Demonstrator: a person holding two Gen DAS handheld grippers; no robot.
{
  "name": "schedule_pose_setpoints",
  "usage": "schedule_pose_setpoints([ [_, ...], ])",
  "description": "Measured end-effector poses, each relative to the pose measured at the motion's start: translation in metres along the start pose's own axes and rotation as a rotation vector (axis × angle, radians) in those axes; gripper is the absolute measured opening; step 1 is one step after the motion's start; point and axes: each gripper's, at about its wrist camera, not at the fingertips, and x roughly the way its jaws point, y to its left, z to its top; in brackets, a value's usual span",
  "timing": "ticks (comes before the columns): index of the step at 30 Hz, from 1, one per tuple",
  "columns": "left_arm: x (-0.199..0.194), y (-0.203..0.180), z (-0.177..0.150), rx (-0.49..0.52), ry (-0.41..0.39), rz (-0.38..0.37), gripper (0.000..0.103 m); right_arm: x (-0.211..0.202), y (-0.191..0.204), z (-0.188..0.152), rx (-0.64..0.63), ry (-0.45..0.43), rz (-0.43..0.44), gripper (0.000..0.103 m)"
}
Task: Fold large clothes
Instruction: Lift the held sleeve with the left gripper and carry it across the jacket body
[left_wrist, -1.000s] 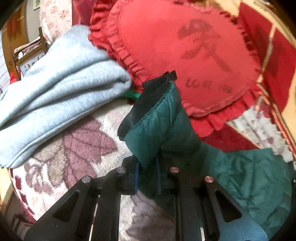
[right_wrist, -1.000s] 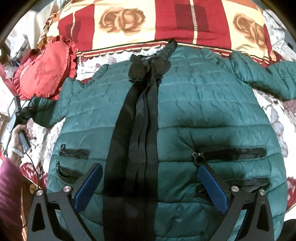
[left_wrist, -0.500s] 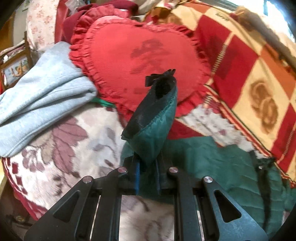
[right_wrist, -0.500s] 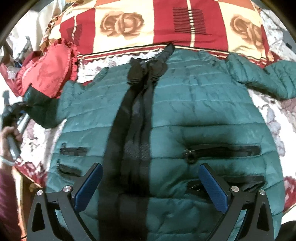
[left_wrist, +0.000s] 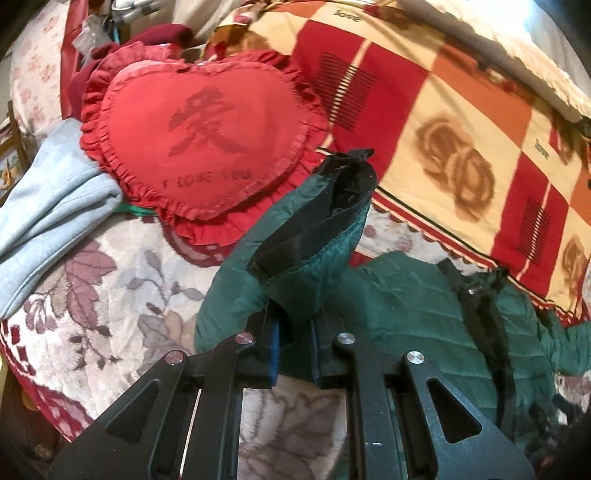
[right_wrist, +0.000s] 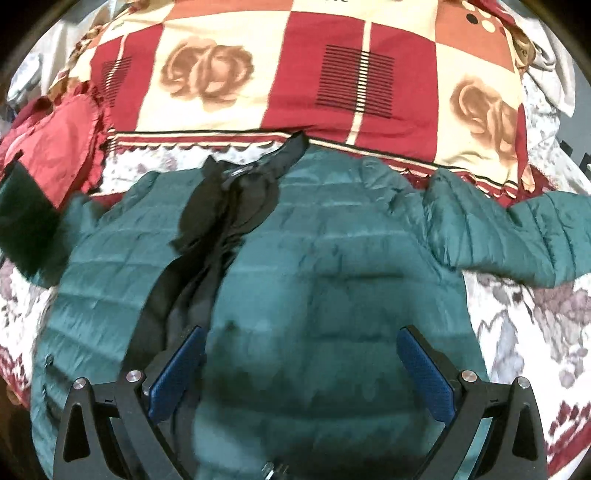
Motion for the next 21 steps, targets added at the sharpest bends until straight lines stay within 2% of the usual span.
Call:
schedule_pose_setpoints([
  [9,-0.008,-0.038,-0.004,0.034,0.026,-0.05,0.012,0.015,-0.021,0.005,0.054,0.007,0.026,0.103],
  [21,-0.015,-0.1,-0.01,0.076,0.048,-0.121,0.012,0.022,-0.053,0.01,0.138,0.019,0.015,0.103],
])
